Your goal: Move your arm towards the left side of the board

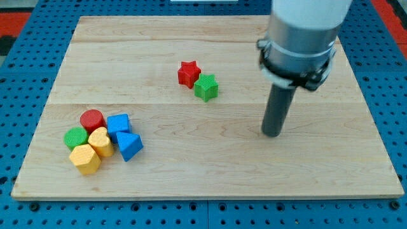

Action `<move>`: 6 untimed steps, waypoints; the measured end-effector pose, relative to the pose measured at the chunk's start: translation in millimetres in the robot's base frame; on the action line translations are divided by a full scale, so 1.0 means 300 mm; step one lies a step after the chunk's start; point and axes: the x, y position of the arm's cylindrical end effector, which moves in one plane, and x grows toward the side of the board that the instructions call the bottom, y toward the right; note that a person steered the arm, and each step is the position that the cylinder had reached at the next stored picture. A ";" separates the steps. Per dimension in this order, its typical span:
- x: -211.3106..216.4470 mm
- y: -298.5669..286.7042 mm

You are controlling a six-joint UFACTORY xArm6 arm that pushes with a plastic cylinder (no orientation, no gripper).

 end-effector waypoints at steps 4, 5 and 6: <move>-0.637 -0.427; -0.648 -0.771; -0.461 -0.800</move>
